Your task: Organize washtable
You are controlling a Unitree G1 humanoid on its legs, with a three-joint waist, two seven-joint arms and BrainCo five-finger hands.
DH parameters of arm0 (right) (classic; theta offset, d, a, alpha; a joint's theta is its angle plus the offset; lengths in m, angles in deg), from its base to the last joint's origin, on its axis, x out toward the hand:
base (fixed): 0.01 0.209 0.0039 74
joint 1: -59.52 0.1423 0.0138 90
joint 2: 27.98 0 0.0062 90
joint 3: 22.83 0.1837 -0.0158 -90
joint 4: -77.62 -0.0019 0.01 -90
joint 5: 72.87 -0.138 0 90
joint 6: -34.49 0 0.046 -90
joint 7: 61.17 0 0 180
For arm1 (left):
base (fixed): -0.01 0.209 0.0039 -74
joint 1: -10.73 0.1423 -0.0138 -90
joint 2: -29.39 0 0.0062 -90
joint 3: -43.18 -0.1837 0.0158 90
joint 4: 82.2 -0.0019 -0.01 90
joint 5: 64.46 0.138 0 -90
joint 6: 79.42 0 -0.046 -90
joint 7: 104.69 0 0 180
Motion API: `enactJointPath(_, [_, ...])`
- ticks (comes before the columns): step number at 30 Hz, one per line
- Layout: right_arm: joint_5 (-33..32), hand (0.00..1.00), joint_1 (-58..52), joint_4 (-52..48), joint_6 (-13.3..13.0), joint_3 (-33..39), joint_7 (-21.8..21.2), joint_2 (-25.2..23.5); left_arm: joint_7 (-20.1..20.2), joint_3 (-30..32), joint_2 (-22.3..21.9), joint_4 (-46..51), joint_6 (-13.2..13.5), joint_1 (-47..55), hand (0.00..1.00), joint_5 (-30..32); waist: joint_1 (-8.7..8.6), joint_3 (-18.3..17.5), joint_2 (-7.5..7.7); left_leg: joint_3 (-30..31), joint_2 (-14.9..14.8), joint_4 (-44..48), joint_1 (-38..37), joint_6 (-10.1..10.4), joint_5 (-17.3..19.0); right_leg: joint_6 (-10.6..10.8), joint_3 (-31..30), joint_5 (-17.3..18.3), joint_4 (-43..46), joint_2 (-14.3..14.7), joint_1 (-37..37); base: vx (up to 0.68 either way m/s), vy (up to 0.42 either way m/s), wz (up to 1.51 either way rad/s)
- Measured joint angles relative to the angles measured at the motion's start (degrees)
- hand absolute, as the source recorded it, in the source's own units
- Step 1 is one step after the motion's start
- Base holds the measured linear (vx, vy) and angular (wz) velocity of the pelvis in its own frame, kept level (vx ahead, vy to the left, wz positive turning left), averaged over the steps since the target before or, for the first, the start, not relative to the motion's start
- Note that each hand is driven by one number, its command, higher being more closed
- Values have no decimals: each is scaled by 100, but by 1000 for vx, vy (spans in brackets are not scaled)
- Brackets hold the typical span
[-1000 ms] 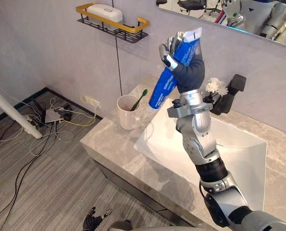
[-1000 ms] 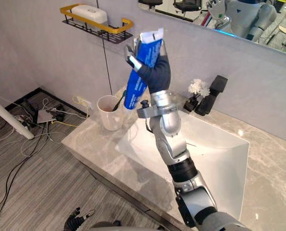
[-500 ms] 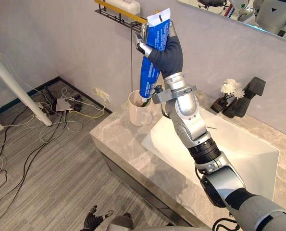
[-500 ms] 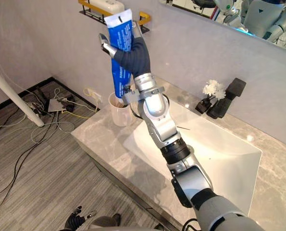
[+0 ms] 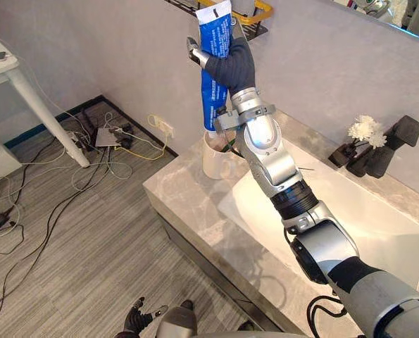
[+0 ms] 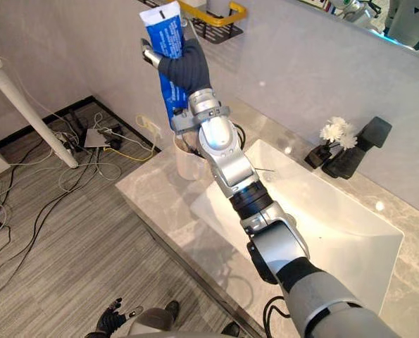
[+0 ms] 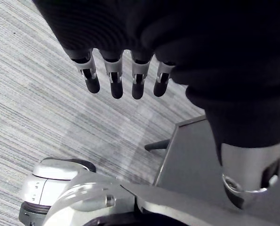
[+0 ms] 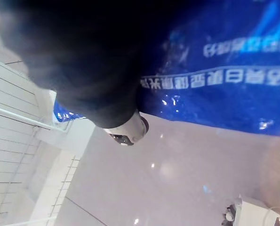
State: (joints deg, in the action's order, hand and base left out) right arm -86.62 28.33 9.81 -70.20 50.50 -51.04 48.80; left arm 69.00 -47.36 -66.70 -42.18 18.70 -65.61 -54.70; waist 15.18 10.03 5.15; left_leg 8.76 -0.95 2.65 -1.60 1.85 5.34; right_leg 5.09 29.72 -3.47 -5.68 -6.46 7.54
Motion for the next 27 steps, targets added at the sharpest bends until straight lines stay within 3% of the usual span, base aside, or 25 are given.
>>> enactJointPath(11, [214,100,153,389,155,134,239,148,-34,-151,43,-13,12,-110,0,0,-2,113,-29,128,70,166,203,5,-4,13,172,31,0,-39,-92,8,23,8])
enactJointPath(27, [257,100,153,409,160,278,354,230,-38,-174,5,-10,16,-129,0,0,-13,176,-120,108,94,186,230,4,-4,18,178,34,0,-64,-97,-1,8,1])
